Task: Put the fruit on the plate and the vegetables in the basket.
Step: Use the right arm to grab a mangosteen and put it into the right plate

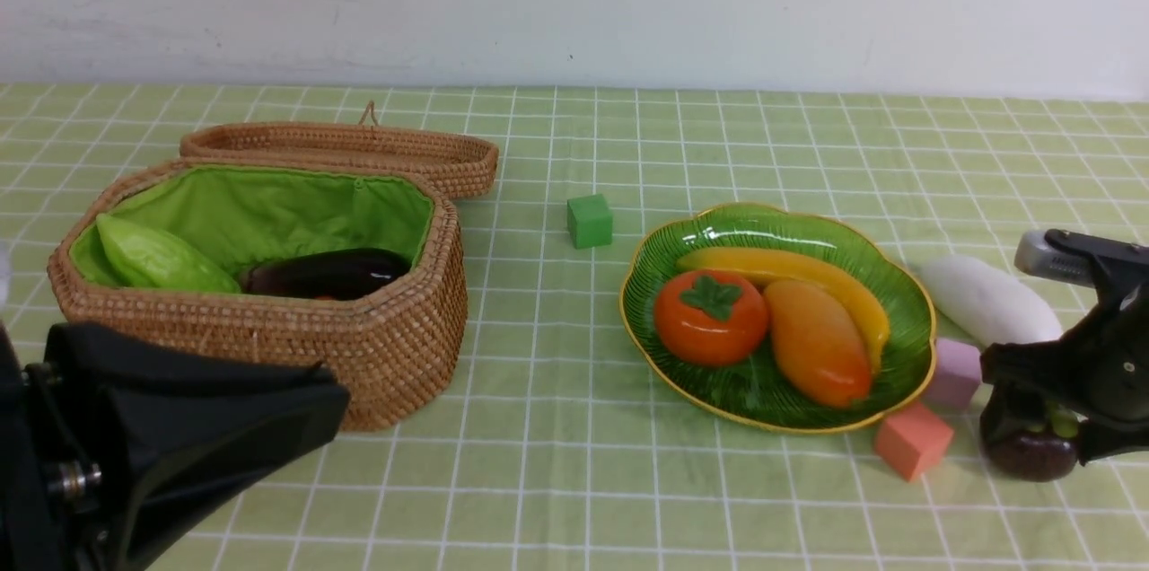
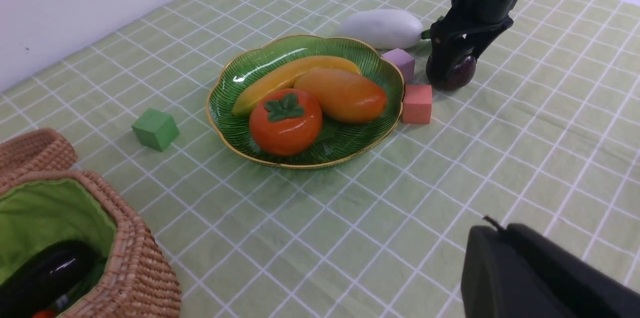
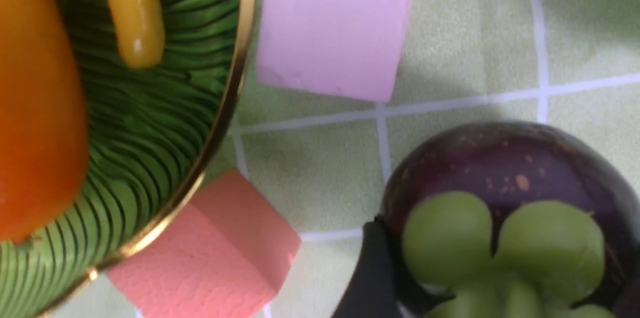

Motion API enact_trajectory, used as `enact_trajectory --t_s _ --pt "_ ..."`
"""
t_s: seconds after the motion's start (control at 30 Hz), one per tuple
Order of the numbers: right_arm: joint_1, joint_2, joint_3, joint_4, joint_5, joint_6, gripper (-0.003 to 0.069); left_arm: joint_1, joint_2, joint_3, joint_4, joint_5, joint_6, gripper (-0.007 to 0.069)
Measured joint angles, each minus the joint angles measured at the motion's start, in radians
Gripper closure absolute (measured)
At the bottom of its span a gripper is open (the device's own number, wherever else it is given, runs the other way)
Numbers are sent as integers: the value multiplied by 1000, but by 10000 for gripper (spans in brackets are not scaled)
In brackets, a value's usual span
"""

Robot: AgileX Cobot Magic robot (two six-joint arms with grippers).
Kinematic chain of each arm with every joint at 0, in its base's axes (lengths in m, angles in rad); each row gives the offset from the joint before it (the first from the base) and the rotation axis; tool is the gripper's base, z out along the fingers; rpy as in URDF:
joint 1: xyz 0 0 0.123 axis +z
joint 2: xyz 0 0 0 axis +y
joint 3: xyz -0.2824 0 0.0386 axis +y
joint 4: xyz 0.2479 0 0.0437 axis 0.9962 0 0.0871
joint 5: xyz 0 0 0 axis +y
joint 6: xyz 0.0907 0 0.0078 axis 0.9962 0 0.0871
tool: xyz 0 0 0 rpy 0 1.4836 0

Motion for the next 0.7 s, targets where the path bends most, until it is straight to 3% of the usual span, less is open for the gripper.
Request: enact_trajectory --t_s 0.17,0.33,0.5,0.7 --pt "0 -72 5 8 78 -14 92 0 0 0 0 0 0 627" --pt "47 -246 -39 95 111 -65 92 0 0 0 0 0 0 627" --pt "144 -245 -99 185 -23 -141 92 0 0 0 0 0 0 624" --pt "165 -106 -152 200 -165 -150 92 0 0 0 0 0 0 623"
